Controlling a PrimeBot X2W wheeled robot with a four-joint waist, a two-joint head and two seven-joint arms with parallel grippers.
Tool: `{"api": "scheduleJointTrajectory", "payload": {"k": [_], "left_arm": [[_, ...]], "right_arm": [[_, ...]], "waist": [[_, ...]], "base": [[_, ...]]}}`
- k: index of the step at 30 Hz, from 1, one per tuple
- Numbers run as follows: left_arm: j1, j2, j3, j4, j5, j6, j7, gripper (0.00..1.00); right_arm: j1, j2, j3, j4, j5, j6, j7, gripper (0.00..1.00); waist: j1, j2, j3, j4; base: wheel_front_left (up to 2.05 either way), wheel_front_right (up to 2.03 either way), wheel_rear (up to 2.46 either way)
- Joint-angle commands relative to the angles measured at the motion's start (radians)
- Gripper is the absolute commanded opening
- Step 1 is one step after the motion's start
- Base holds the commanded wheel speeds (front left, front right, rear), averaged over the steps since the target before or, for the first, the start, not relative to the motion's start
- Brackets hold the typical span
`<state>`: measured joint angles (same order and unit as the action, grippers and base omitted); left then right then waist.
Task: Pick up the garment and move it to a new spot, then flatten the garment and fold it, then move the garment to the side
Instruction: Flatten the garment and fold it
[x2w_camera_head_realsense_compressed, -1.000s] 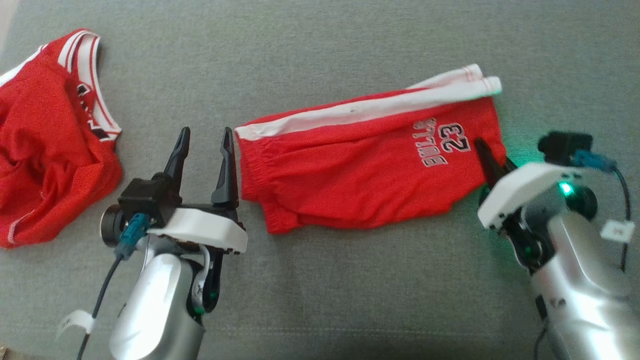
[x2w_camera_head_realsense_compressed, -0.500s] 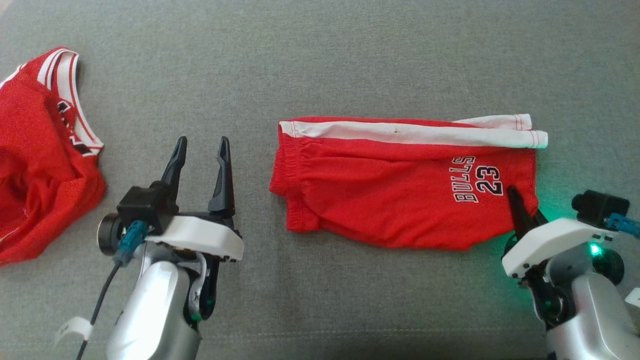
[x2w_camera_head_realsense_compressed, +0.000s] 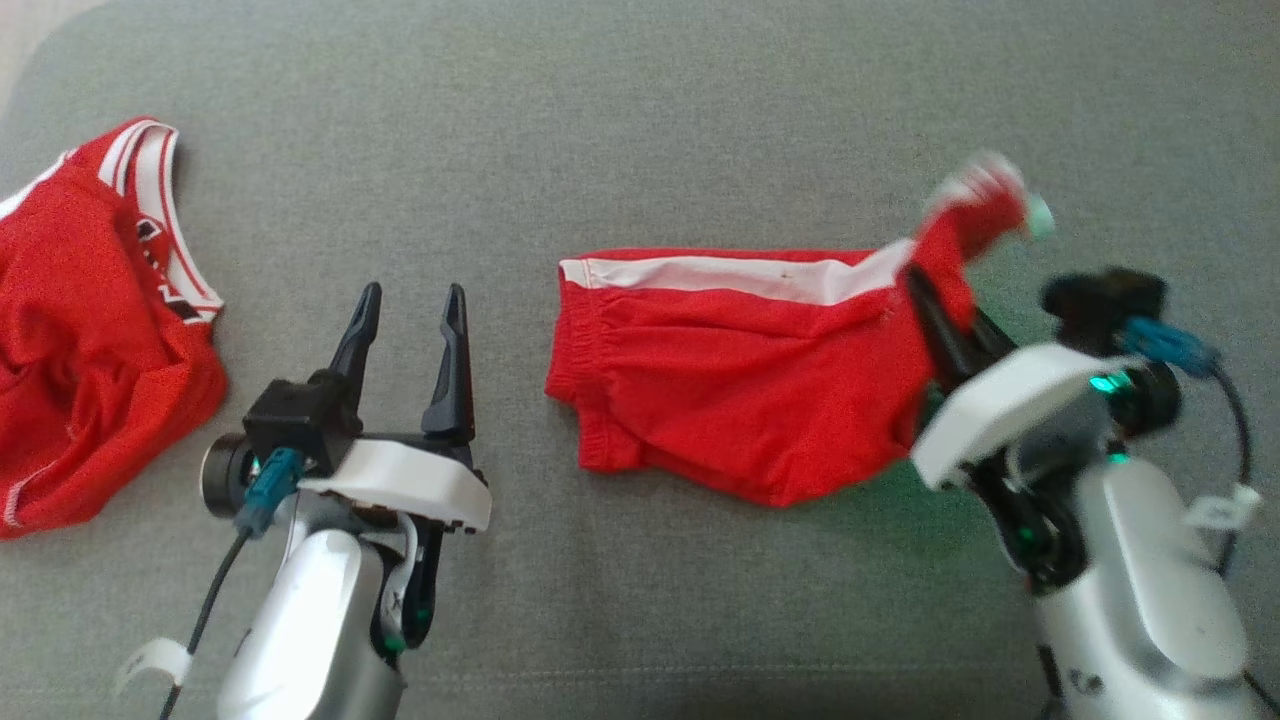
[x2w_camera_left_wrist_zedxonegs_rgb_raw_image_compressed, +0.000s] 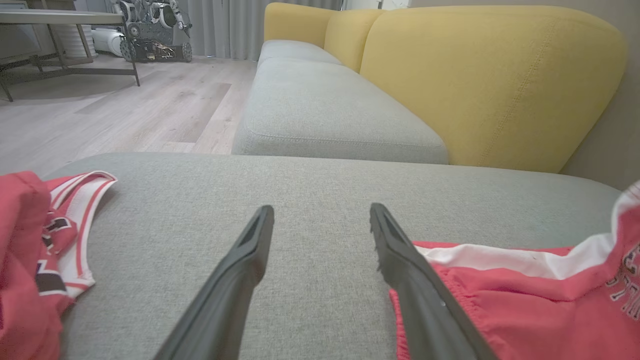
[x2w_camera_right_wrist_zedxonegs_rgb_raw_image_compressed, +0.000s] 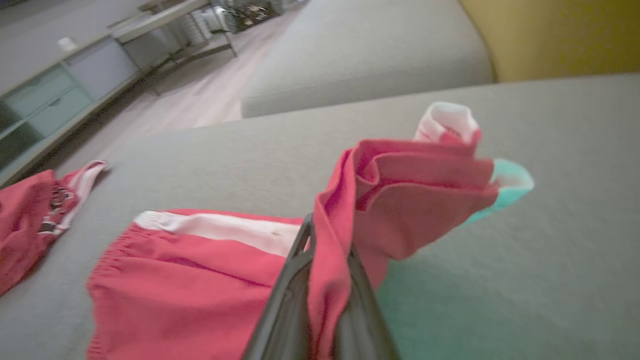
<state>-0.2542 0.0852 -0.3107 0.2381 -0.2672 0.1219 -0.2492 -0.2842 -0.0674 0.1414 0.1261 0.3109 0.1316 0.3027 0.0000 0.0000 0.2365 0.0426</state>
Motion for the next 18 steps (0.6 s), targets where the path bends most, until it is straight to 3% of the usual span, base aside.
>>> {"api": "scheduleJointTrajectory", "payload": {"k": [1, 9, 18], "left_arm": [[-0.015, 0.017, 0.030, -0.025, -0.007, -0.005, -0.007, 1.00], [-0.014, 0.006, 0.011, -0.016, -0.018, -0.008, -0.008, 1.00], [-0.015, -0.003, 0.002, -0.011, -0.026, -0.003, -0.010, 1.00]], "right_arm": [[-0.037, 0.012, 0.033, -0.043, 0.000, -0.001, 0.006, 0.00], [-0.124, 0.017, 0.266, 0.007, 0.099, -0.001, 0.008, 0.00], [-0.166, 0.017, 0.477, 0.183, 0.237, -0.001, -0.081, 0.00]], "waist": [[0.0000, 0.0000, -0.005, 0.005], [0.0000, 0.0000, -0.020, 0.059], [0.0000, 0.0000, 0.002, 0.100]], "base": [[0.00, 0.00, 0.00], [0.00, 0.00, 0.00], [0.00, 0.00, 0.00]]}}
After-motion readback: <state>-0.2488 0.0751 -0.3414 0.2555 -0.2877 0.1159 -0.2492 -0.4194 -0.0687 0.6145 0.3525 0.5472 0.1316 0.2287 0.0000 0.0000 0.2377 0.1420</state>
